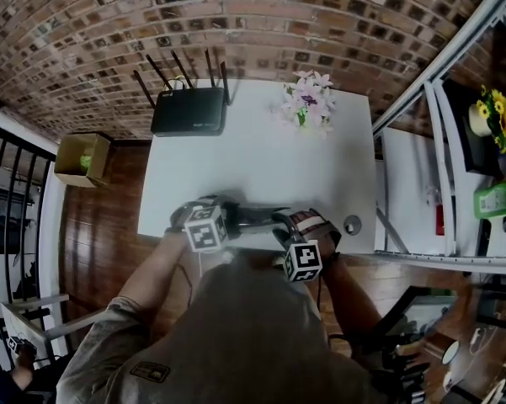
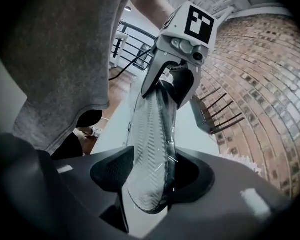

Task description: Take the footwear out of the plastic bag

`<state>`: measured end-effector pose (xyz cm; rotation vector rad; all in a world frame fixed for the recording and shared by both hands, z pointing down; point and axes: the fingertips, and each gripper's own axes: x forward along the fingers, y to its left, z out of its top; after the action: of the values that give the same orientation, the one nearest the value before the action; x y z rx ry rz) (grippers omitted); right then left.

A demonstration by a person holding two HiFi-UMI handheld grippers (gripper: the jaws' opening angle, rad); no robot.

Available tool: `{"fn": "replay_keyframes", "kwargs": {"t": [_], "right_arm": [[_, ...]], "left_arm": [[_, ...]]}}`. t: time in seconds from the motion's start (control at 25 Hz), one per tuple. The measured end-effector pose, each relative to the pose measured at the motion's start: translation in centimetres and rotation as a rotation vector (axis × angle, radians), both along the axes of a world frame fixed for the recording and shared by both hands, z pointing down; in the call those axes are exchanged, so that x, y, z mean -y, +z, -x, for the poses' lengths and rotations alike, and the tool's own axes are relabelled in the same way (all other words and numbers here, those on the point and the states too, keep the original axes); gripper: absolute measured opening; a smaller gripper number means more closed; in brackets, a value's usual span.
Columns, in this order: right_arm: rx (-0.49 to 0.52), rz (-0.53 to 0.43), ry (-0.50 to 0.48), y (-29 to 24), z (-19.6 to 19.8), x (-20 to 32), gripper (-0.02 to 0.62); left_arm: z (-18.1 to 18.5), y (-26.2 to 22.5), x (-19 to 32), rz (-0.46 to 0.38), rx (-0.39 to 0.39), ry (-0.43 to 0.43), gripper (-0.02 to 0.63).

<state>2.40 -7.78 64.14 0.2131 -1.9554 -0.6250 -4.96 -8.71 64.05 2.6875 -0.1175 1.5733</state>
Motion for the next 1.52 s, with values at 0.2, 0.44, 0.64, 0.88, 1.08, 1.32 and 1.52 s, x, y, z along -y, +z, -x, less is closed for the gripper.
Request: {"fn": "replay_keyframes", "kwargs": {"t": [0.2, 0.44, 0.64, 0.88, 1.08, 1.32, 1.52], "right_arm": [[0.140, 0.118, 0.081, -1.4, -0.1, -0.1, 0.265], [0.365, 0.245, 0.226, -5.0, -3.0, 1.1, 0.247], [0.431, 0.295, 0.339, -6.1, -7.6, 1.9, 0.091], [0.263, 0.375, 0.276, -2.3, -8.4, 0.0, 0.061], [0.280, 0.400, 0.280, -0.9, -7.2, 0.3, 0.133], [0.274, 0.434, 0.243, -0.4, -6.3, 0.3, 0.146], [0.266, 0.448, 0.216, 0.2, -5.4, 0.5, 0.181]], "left_arm": [[-0.1, -0.4, -0.1, -0.045, -0.005, 0.008, 0.250], [0.2, -1.0, -0.6, -0.067, -0.041, -0.011, 0.208], [0.5, -1.7, -1.1, -0.101, -0.053, -0.003, 0.181], [0.7, -1.9, -1.4, -0.134, -0.031, 0.025, 0.176], [0.7, -2.1, -1.4, -0.161, -0.022, 0.035, 0.173], [0.8, -2.1, -1.6, -0.182, -0.012, 0.056, 0.172], [0.6, -2.2, -1.5, -0.214, -0.010, 0.076, 0.172]]}}
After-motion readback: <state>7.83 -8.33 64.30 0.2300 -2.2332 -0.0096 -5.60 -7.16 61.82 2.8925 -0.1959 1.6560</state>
